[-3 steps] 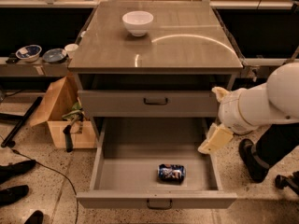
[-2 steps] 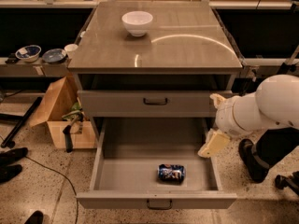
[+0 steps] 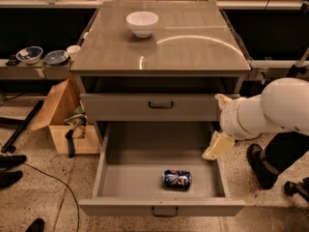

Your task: Pick pepsi can from middle drawer and place on counter

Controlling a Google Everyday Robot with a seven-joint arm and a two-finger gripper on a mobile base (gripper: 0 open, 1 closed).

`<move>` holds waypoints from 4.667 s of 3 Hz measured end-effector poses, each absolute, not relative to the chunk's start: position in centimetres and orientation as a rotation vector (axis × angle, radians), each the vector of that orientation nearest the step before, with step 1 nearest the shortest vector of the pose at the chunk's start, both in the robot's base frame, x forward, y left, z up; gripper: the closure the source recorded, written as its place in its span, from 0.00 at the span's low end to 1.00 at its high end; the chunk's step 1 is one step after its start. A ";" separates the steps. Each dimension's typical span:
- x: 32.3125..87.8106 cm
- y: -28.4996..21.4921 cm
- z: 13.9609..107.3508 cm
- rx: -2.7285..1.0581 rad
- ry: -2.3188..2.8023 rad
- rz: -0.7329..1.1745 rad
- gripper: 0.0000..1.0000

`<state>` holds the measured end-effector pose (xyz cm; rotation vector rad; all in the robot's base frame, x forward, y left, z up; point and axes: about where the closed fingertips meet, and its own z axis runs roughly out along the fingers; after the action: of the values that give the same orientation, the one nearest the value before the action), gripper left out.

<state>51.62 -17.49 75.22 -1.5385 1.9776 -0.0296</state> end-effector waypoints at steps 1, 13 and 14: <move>52.7 -17.1 73.7 -1.557 1.965 -0.047 0.00; 52.6 -8.5 44.8 -1.755 1.944 0.386 0.00; 55.0 -8.7 43.4 -1.752 1.945 0.364 0.00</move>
Offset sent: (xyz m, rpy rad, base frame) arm 0.0343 0.0076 -0.0740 -0.0382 0.0361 0.0434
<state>54.95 -8.75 43.44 -1.7523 1.9455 0.3636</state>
